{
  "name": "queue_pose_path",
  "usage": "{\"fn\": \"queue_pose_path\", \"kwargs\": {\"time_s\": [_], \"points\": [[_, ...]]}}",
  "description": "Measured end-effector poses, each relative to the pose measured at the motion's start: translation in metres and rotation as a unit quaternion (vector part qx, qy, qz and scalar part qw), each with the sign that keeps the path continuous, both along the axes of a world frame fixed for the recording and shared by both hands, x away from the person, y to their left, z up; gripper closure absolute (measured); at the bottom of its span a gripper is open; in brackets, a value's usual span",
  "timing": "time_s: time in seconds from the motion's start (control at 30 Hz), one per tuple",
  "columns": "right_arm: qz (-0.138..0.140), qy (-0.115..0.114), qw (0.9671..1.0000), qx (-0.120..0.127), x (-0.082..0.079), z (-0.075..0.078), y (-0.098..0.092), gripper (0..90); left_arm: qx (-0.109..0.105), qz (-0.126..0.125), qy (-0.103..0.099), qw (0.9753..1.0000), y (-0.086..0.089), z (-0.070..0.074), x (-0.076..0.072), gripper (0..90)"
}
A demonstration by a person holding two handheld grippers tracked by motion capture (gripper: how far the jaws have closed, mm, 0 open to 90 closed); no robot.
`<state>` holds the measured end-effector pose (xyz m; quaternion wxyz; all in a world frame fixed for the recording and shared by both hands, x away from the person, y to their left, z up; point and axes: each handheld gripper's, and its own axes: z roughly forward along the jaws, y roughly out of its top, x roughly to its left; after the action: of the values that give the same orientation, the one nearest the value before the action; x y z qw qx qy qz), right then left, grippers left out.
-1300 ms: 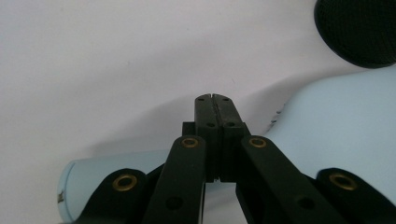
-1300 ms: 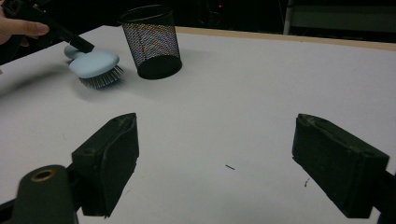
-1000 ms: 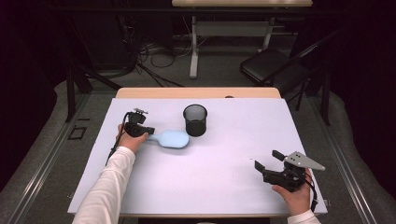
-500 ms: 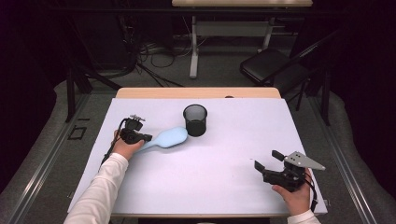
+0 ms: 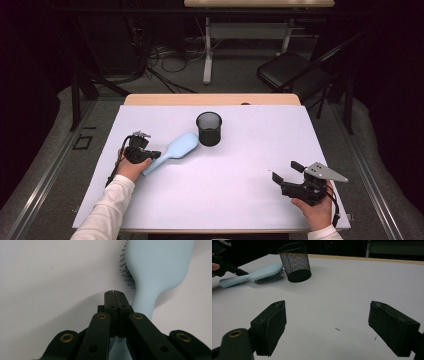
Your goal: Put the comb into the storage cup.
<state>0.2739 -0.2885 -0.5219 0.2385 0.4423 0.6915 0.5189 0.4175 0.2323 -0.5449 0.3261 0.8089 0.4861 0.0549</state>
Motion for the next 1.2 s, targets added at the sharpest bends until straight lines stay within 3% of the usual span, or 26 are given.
{"fn": "queue_pose_path", "kwargs": {"time_s": [0.2,0.37,0.53,0.93,1.2], "points": [[0.000,0.002,1.0000,-0.001,0.000,0.000,-0.001,14.6,-0.007,0.026,-0.010,0.9996,0.001,-0.004,-0.013,90.0],[-0.001,0.000,1.0000,0.001,0.000,0.000,0.000,14.6,-0.023,0.019,-0.009,0.9995,0.002,-0.002,-0.020,90.0],[0.002,-0.001,1.0000,0.000,-0.001,0.001,0.000,14.7,-0.026,0.011,-0.013,0.9995,-0.001,0.001,-0.026,90.0],[0.003,0.000,1.0000,0.000,-0.001,0.000,0.000,14.7,-0.025,0.017,-0.024,0.9992,-0.003,-0.002,-0.028,89.6],[0.004,0.004,1.0000,0.001,-0.001,-0.001,0.000,14.7,-0.033,0.023,-0.033,0.9987,0.000,0.001,-0.029,84.1]]}}
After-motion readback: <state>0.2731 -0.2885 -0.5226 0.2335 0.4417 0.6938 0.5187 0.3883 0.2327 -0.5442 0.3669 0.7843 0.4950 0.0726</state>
